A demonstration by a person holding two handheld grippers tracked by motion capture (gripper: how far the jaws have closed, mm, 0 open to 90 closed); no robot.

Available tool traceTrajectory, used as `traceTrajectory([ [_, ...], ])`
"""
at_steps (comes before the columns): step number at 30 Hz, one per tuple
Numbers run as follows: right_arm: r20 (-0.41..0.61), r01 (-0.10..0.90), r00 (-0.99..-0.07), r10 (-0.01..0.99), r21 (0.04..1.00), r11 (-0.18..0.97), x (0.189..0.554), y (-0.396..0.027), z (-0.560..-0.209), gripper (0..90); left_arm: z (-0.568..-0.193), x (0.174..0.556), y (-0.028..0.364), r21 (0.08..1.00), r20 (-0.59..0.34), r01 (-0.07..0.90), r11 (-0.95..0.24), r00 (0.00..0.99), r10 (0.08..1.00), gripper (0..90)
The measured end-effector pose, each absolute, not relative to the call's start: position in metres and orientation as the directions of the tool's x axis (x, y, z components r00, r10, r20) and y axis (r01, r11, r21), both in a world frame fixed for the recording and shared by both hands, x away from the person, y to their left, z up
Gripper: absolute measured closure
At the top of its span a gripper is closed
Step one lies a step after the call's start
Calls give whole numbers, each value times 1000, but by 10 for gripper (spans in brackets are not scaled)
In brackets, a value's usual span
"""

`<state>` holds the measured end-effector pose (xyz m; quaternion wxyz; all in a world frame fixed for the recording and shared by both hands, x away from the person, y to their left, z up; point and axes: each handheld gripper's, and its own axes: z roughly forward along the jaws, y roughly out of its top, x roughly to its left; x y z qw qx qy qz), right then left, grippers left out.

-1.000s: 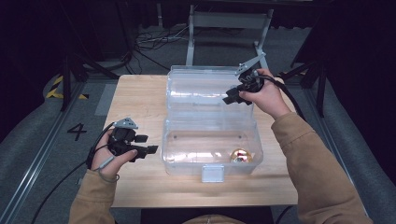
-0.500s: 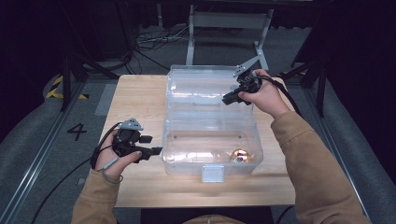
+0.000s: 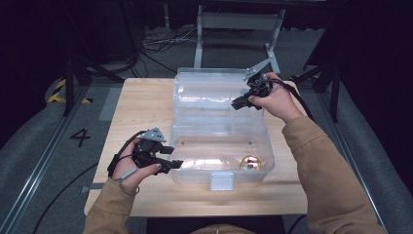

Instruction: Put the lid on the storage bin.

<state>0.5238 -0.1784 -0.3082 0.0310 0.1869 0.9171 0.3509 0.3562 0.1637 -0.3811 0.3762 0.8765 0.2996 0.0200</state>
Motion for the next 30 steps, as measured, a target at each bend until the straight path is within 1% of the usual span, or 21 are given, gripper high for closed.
traceTrajectory([
  [8, 74, 323, -927, 368, 656, 682, 523, -178, -308, 799, -391, 356, 145, 639, -196, 477, -604, 860, 472, 426],
  [9, 75, 324, -926, 369, 656, 681, 523, -178, -308, 799, -395, 357, 139, 627, -202, 467, -624, 871, 448, 446],
  [12, 75, 327, -925, 372, 656, 680, 523, -178, -308, 799, -398, 357, 136, 624, -211, 460, -632, 878, 430, 508],
  [13, 75, 326, -926, 371, 656, 681, 523, -178, -308, 799, -400, 357, 134, 626, -219, 453, -634, 883, 415, 508],
  [14, 77, 328, -925, 372, 656, 680, 523, -178, -308, 798, -402, 358, 131, 621, -228, 446, -645, 890, 396, 548],
  [17, 77, 329, -924, 374, 656, 679, 523, -178, -308, 798, -405, 358, 127, 612, -228, 439, -658, 894, 385, 613],
  [18, 77, 328, -925, 372, 656, 680, 523, -178, -308, 798, -408, 357, 125, 600, -238, 438, -669, 897, 374, 613],
  [20, 76, 328, -925, 373, 656, 680, 523, -178, -308, 798, -410, 357, 123, 589, -243, 429, -685, 902, 356, 671],
  [21, 77, 330, -924, 374, 655, 680, 523, -178, -308, 798, -412, 357, 120, 580, -235, 420, -699, 907, 350, 705],
  [22, 79, 332, -924, 375, 655, 679, 522, -178, -308, 798, -413, 356, 118, 572, -214, 417, -706, 907, 362, 710],
  [23, 78, 331, -924, 374, 655, 680, 522, -178, -308, 799, -413, 356, 118, 568, -204, 413, -712, 909, 364, 737],
  [30, 86, 336, -923, 375, 657, 675, 522, -178, -309, 802, -413, 356, 118, 561, -200, 412, -718, 909, 366, 751],
])
